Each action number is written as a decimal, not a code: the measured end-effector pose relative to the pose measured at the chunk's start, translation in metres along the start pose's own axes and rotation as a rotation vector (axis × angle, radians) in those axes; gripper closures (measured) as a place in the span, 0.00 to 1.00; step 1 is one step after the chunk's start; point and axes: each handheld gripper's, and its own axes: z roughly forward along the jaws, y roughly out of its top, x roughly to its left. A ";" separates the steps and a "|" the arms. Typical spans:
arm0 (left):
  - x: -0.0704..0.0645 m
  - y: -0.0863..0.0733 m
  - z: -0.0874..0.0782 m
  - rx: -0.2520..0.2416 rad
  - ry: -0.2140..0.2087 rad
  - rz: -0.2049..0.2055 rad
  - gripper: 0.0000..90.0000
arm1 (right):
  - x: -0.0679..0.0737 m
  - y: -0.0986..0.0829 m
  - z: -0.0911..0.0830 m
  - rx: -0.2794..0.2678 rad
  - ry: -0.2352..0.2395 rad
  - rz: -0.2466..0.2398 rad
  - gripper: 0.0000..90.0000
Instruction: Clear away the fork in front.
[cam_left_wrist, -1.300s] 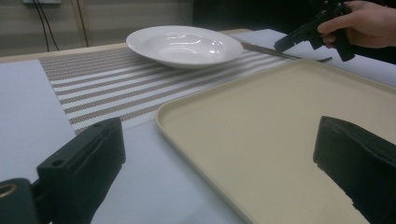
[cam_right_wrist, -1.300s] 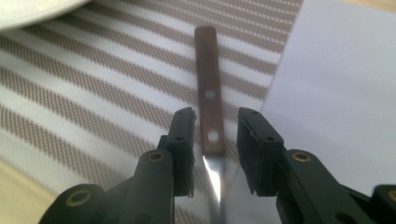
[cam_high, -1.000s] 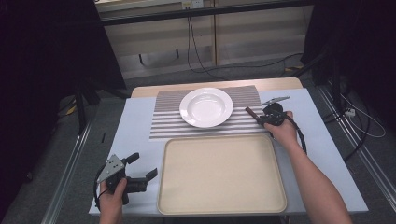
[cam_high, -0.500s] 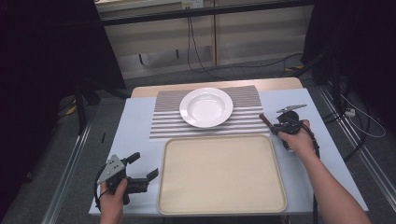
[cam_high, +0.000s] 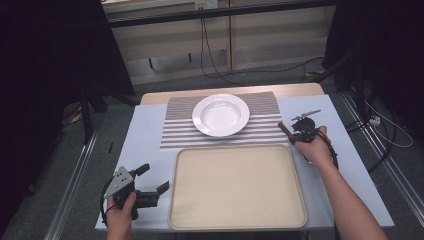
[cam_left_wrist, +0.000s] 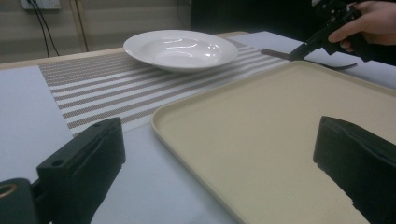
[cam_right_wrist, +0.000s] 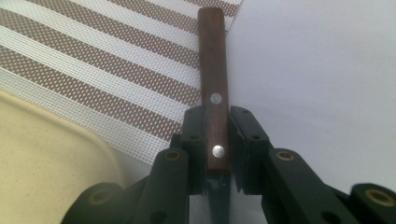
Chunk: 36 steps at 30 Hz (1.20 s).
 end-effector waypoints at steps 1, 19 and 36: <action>0.000 0.000 0.000 0.001 -0.001 0.001 0.03 | 0.000 0.002 0.001 0.014 -0.005 0.005 0.86; 0.001 0.000 0.001 0.004 0.005 0.001 0.03 | -0.011 -0.001 -0.001 -0.007 0.071 0.066 0.87; -0.002 -0.002 -0.003 0.007 0.011 -0.002 0.03 | -0.013 -0.002 -0.043 -0.265 0.167 0.102 0.87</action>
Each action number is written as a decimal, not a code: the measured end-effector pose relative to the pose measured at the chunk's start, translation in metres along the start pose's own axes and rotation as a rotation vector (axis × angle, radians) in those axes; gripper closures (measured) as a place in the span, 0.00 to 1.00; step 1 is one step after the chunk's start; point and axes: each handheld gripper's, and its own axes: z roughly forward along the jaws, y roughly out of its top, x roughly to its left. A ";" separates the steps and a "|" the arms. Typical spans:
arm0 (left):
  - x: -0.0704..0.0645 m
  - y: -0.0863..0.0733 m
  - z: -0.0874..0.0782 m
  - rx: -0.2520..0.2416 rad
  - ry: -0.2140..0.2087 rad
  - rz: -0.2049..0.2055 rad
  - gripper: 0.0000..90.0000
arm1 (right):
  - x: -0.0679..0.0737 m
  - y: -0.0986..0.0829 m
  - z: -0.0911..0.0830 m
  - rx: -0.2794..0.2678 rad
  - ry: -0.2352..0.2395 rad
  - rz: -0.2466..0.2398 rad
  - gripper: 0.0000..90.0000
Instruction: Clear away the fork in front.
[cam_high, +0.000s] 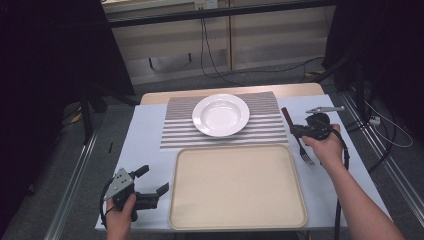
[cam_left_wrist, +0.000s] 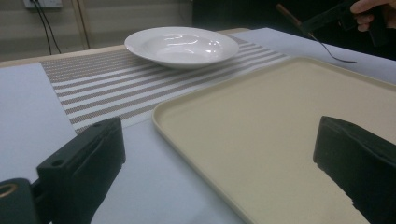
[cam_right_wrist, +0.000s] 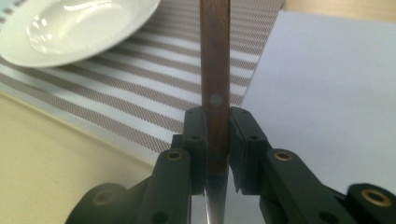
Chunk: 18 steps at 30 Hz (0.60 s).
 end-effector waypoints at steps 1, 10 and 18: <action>0.000 0.000 0.000 -0.001 -0.001 0.001 0.03 | 0.000 0.000 -0.002 -0.005 0.004 0.004 0.87; 0.000 0.002 -0.001 -0.008 0.004 0.001 0.03 | -0.004 -0.003 -0.027 -0.153 0.050 0.055 0.87; -0.003 0.004 0.001 -0.013 -0.002 0.001 0.03 | 0.012 -0.014 -0.044 -0.283 0.137 0.103 0.87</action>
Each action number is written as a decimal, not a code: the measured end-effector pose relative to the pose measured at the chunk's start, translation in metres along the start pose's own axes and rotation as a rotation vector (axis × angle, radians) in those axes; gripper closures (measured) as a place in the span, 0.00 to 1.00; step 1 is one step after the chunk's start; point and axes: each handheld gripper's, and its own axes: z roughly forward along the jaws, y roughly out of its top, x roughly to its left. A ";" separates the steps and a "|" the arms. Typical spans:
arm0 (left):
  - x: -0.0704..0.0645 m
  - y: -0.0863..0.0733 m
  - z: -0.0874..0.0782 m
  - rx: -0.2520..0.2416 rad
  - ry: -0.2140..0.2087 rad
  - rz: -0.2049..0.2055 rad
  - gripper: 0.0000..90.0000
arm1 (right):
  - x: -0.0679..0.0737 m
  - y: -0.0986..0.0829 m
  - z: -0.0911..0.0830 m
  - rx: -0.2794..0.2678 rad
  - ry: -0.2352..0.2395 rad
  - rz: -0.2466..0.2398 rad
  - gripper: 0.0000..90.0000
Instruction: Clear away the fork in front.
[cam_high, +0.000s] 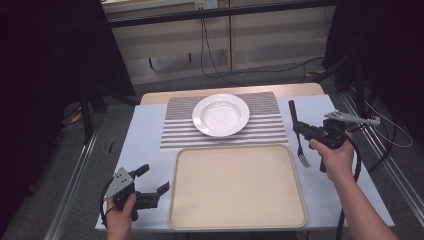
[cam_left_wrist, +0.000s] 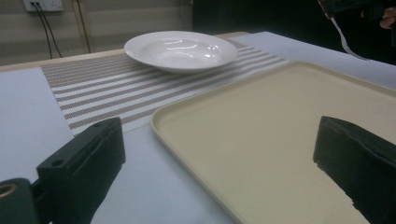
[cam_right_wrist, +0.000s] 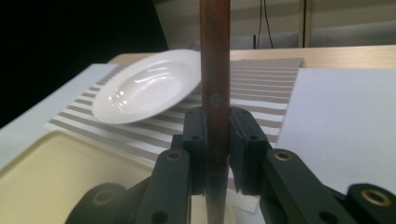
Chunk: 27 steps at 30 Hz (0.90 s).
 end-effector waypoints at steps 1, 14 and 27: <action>-0.001 0.000 0.000 0.001 0.000 -0.003 0.03 | 0.002 -0.001 -0.002 -0.011 0.010 0.007 0.87; -0.007 0.006 0.004 -0.006 -0.009 0.000 0.03 | 0.037 -0.018 -0.010 -0.081 0.132 0.003 0.87; -0.014 0.023 0.013 -0.008 -0.031 0.011 0.03 | 0.065 -0.033 -0.002 -0.064 0.197 -0.049 0.86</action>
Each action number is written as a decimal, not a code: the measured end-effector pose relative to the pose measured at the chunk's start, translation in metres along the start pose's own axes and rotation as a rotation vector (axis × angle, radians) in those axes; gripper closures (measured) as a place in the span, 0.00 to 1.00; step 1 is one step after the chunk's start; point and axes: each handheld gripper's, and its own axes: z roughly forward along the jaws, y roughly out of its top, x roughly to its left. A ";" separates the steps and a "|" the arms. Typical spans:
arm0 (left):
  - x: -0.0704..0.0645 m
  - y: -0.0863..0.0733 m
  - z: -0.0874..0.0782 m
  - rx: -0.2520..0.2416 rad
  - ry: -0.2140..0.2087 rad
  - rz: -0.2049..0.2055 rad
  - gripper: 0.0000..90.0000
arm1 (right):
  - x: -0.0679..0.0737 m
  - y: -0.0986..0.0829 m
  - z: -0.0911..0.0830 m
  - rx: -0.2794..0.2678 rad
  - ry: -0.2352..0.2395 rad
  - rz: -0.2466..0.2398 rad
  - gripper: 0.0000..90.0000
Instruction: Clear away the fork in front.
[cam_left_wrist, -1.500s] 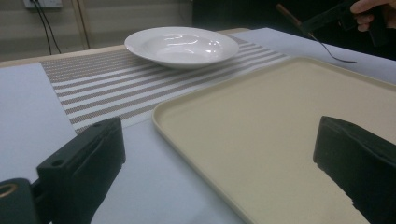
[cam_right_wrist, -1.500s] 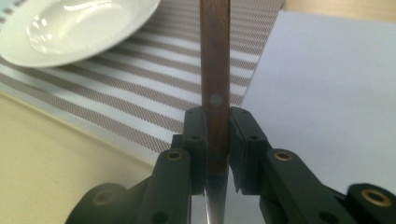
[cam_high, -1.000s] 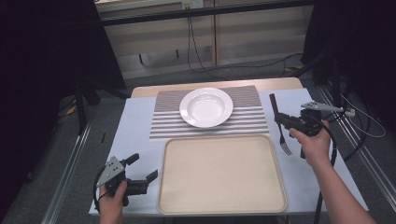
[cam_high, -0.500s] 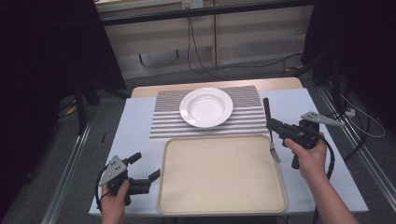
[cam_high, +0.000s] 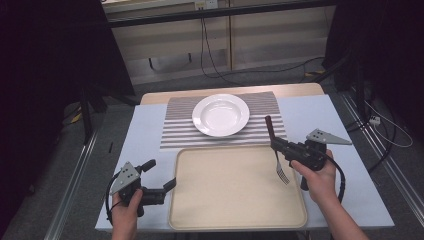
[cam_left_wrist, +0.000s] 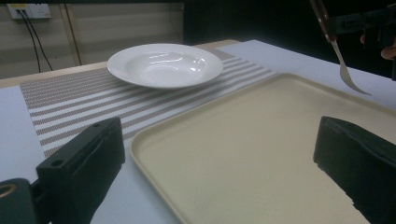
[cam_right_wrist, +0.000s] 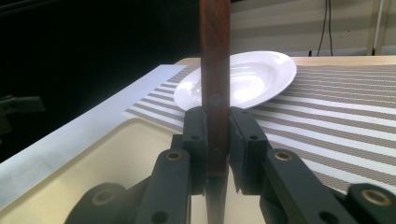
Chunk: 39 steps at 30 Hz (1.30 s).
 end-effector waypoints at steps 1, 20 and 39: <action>-0.001 0.002 0.002 0.001 -0.005 -0.001 0.03 | 0.002 -0.001 0.000 0.001 0.000 -0.011 0.86; -0.024 0.029 0.048 0.056 -0.105 -0.007 0.03 | 0.021 -0.007 0.008 -0.017 0.054 -0.033 0.86; -0.042 0.056 0.087 0.060 -0.144 -0.028 0.03 | 0.040 -0.013 0.023 0.003 0.132 -0.064 0.86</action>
